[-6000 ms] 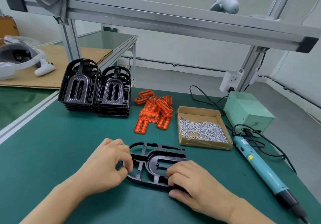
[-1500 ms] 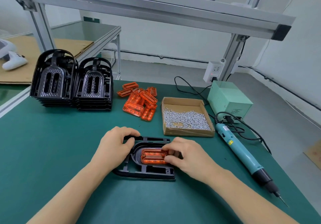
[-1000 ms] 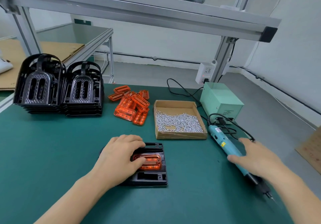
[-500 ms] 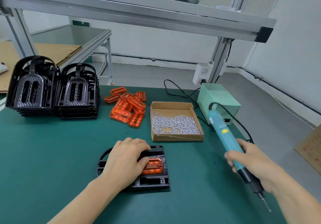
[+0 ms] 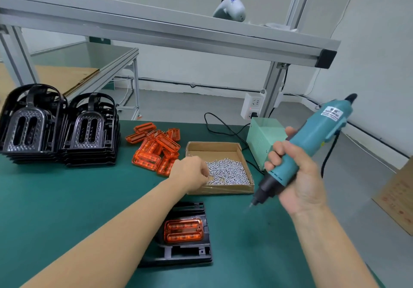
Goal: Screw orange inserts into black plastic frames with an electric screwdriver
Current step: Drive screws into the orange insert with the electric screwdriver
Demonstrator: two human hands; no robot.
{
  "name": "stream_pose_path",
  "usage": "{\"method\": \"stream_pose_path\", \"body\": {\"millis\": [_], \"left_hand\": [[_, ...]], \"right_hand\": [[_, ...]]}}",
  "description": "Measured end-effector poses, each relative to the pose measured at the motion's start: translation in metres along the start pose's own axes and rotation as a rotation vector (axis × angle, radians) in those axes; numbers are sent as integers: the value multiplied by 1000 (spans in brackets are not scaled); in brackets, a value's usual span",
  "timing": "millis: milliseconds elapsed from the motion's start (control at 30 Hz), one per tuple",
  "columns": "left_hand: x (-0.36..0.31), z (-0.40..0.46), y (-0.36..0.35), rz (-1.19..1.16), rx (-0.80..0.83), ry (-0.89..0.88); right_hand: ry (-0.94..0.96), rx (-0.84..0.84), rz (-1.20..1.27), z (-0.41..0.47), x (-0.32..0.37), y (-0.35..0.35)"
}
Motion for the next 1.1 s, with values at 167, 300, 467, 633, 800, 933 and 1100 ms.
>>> {"method": "stream_pose_path", "body": {"millis": [167, 300, 467, 633, 800, 933, 1100], "left_hand": [[-3, 12, -4, 105, -17, 6], [-6, 13, -5, 114, -27, 2], [-5, 14, -9, 170, 17, 2], [-8, 2, 7, -70, -105, 4], [8, -43, 23, -944, -318, 135], [-1, -76, -2, -1508, -210, 235], [5, -82, -6, -1564, -272, 308]], "right_hand": [[106, -18, -86, 6, 7, -13], [81, -28, -74, 8, -4, -14], [67, -29, -62, 5, -7, -14], [105, -35, -48, -1, 1, -14], [149, -56, -12, -7, 10, -16], [173, -27, 44, -11, 13, -29], [202, -1, 80, -10, 11, -49]]}}
Point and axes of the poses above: each hand's wrist, its own z-axis towards the middle knuckle, its own y-axis out of the back of the hand, x = y × z, the point moved 10 cm from there along z, towards the middle knuckle, and after that the axes turned 9 degrees about -y, right-handed, at the moved point
